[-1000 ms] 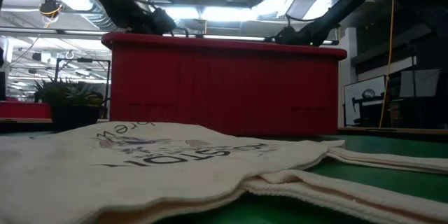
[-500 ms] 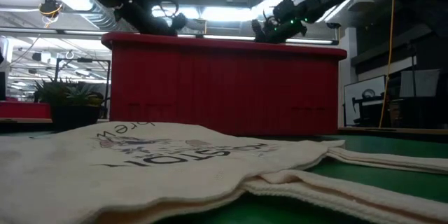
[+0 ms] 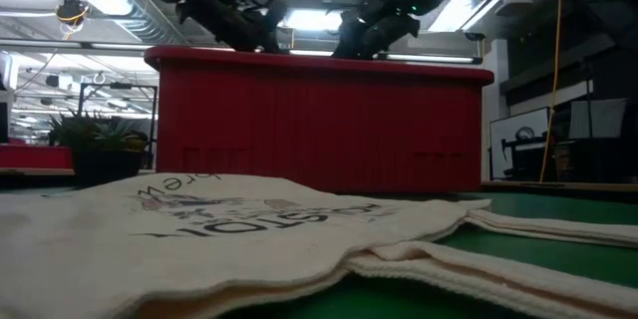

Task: Fold laundry
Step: Put the clothes into the red bin

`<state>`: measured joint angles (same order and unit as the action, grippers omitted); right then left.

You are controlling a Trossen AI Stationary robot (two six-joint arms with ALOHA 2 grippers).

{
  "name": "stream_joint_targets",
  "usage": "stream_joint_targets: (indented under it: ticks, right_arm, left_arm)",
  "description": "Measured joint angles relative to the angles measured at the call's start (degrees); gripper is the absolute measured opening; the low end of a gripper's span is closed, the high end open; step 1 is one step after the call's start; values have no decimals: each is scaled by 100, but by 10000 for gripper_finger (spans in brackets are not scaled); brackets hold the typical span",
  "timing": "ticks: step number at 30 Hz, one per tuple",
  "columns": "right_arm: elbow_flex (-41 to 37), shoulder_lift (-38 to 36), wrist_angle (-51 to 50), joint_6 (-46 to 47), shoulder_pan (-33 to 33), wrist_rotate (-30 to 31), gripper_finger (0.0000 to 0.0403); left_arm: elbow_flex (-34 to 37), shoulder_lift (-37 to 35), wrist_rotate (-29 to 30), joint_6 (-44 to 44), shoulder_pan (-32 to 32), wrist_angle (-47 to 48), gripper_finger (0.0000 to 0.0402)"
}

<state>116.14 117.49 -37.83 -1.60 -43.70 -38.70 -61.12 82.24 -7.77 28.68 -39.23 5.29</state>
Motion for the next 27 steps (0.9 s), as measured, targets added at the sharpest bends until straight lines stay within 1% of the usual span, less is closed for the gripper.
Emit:
stream_joint_targets:
  ticks: [2,4,6,8,13,17,21,27]
  right_arm:
    - [0,0,-192,-465,197,479,79]
    - [0,3,-297,-767,340,1252,79]
    - [2,69,-249,-969,426,2017,79]
    - [2,204,-239,-1046,395,2428,79]
    - [0,742,-259,-1030,68,2615,79]
    - [0,1106,-233,-770,-228,2854,78]
    - [0,1333,-162,-761,-490,2814,78]
    - [2,1460,-93,-761,-639,2758,78]
  left_arm:
    - [0,109,247,-223,198,27,60]
    - [0,284,542,-390,355,23,60]
    - [0,489,744,-504,383,25,60]
    - [0,743,778,-528,372,26,60]
    - [2,1311,1026,-532,170,42,60]
    - [2,1623,1064,-531,-29,299,60]
    - [-15,1782,1039,-532,-177,406,60]
    - [-13,1853,1028,-528,-294,379,60]
